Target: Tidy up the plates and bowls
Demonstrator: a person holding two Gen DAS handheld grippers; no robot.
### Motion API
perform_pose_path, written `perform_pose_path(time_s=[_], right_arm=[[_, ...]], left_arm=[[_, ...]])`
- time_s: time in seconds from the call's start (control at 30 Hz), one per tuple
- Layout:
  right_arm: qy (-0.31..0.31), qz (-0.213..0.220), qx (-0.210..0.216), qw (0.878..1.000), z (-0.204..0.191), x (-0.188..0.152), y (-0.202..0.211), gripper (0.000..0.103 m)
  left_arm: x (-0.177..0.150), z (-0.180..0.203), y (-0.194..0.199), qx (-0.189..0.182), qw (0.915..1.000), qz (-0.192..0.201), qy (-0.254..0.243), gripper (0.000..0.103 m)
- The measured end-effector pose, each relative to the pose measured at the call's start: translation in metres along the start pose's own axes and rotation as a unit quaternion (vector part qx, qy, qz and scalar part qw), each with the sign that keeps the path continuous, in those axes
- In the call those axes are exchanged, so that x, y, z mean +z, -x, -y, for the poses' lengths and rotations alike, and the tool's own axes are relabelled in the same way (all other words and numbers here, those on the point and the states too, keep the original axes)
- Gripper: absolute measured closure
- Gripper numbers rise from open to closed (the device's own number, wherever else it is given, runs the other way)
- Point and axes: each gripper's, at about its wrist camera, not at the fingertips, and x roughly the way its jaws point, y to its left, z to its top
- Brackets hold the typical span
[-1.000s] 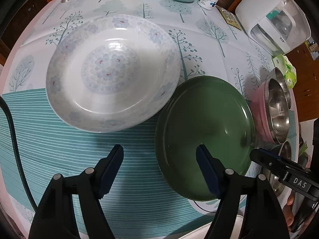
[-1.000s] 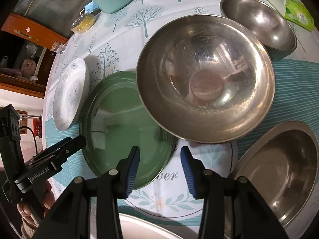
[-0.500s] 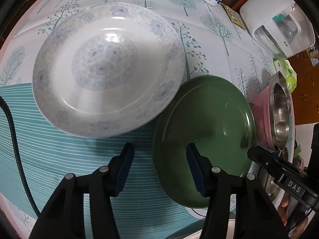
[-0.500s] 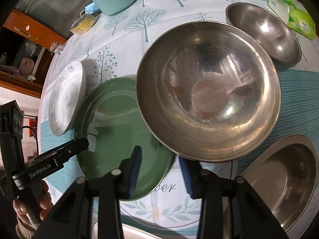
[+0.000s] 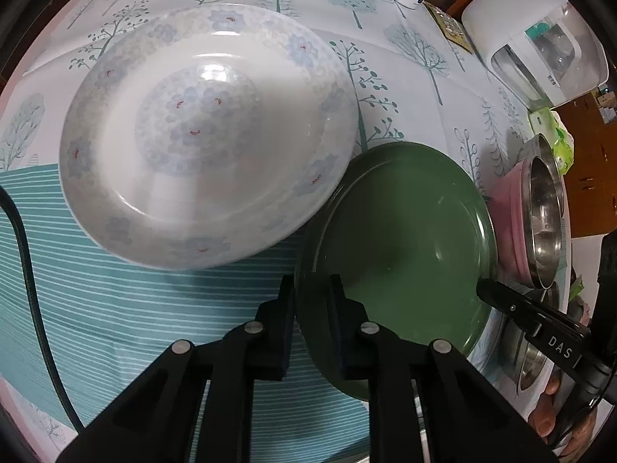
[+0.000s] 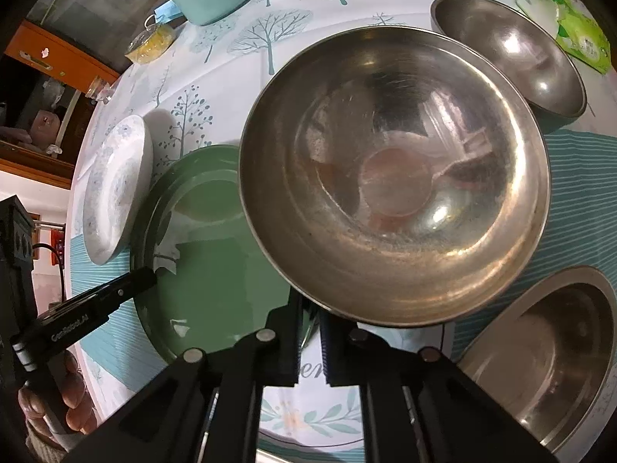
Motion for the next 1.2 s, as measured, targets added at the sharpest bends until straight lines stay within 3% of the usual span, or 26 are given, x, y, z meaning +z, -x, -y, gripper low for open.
perform_pose_path(time_s=[0.6, 1.2], right_arm=[[0.016, 0.013, 0.026, 0.999, -0.012, -0.018, 0.031, 0.096], [0.065, 0.067, 0.058, 0.994, -0.027, -0.059, 0.114, 0.096]], left_arm=[[-0.032, -0.004, 0.045, -0.003, 0.9998, 0.014, -0.010, 0.090], [-0.101, 0.017, 0.154, -0.007, 0.9955, 0.091, -0.025, 0.090]])
